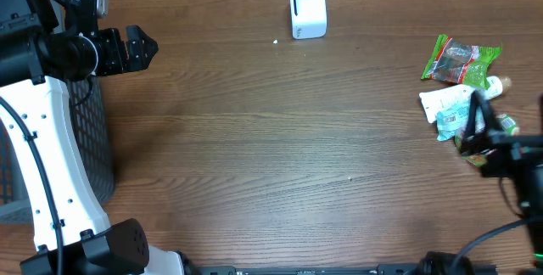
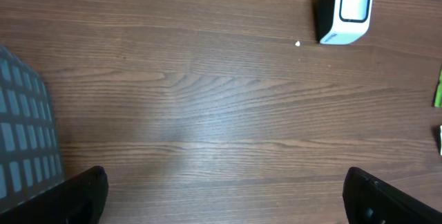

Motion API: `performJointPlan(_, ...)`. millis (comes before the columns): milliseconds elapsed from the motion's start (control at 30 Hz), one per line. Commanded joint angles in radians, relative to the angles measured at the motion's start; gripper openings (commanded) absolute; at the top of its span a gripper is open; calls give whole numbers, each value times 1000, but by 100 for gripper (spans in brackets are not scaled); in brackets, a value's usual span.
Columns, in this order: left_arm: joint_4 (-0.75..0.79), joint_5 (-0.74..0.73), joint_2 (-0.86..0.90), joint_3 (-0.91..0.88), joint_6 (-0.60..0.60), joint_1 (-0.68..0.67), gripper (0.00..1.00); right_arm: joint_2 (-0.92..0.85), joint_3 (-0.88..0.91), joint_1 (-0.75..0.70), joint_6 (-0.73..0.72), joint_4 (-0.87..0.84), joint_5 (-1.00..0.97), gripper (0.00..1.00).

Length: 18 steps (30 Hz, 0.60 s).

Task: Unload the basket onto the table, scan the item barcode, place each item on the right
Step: 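Release the teal wipes pack and pull the right gripper back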

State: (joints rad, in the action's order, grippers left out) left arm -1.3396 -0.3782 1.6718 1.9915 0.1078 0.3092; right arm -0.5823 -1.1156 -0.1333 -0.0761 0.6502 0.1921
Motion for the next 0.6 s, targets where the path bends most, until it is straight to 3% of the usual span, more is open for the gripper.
performJointPlan(0,2,1,-4,10,-3,5,100,120,282,39,10,-195,-39,100)
performJointPlan(233,2,1,-4,10,-3,5,100,332,782,133,10,-585,-147,100)
performJointPlan(367,2,1,-4,10,-3,5,100,428,974,173,10,-656,-179,100)
performJointPlan(567,2,1,-4,10,-3,5,100,519,1107,191,10,-668,-185,100)
